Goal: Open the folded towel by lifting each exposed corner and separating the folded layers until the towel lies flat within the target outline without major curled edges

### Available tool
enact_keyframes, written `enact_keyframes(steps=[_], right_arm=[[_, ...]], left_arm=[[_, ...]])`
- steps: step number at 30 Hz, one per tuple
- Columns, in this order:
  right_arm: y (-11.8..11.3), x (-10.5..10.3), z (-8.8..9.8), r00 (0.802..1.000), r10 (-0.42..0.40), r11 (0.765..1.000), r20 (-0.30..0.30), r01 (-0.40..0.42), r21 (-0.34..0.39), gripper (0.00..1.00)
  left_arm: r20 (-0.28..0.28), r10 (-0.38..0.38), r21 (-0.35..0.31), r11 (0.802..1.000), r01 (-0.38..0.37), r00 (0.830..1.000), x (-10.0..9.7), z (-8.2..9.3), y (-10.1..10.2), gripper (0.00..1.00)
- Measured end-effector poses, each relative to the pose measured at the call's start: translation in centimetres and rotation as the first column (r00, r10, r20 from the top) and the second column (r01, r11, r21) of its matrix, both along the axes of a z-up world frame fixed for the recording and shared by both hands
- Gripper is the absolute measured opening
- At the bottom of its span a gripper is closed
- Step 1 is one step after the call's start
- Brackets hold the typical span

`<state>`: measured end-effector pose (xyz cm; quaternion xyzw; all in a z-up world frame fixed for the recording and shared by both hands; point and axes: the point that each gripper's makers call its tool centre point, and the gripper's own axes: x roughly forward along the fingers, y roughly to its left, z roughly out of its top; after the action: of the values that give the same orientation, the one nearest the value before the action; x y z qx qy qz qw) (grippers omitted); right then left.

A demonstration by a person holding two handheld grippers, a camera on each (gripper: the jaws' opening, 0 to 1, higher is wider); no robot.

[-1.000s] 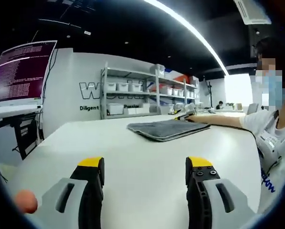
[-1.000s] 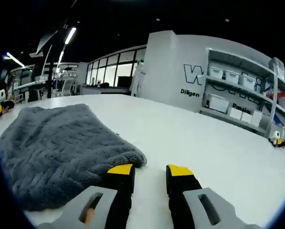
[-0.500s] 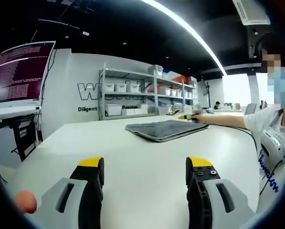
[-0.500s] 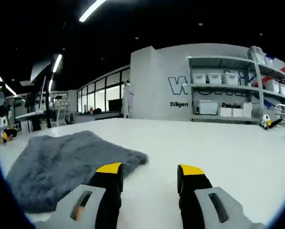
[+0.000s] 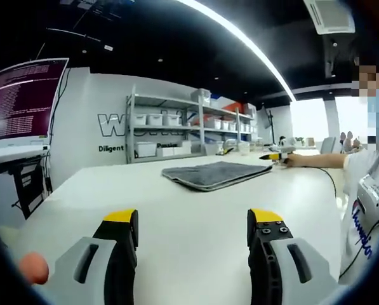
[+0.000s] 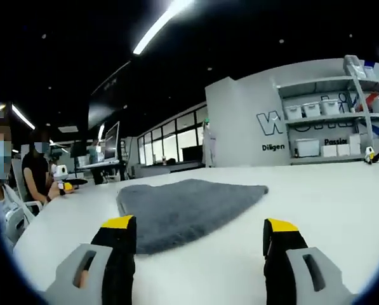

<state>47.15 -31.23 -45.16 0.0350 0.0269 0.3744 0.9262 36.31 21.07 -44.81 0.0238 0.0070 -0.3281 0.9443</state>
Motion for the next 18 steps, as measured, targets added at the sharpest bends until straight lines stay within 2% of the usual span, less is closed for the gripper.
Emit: enact_keyframes(steps=[4, 6, 9, 14, 18], right_arm=[[0.8, -2.8, -0.2, 1.0, 0.003, 1.0, 0.0, -0.003, -0.025, 0.91], [1.4, -3.2, -0.5, 1.0, 0.011, 0.998, 0.002, -0.011, -0.06, 0.94], [1.6, -2.6, -0.7, 1.0, 0.026, 0.997, -0.007, -0.027, -0.079, 0.99], [1.3, -2.5, -0.6, 0.999, 0.036, 0.997, -0.008, -0.036, -0.073, 0.99], [2.0, -2.9, -0.9, 0.997, 0.079, 0.992, -0.015, -0.08, -0.098, 0.99]], left_arm=[[-0.001, -0.008, -0.003, 1.0, 0.008, 1.0, -0.3, 0.1, -0.1, 0.69], [-0.005, -0.017, -0.012, 1.0, 0.016, 1.0, -0.4, 0.2, -0.2, 0.69], [-0.003, -0.006, -0.01, 1.0, 0.006, 1.0, -0.4, 0.3, 0.0, 0.69], [0.0, -0.013, 0.0, 1.0, 0.013, 1.0, -0.4, 0.5, 0.1, 0.69], [0.012, -0.025, 0.0, 1.0, 0.025, 1.0, -0.6, 0.8, 0.0, 0.69]])
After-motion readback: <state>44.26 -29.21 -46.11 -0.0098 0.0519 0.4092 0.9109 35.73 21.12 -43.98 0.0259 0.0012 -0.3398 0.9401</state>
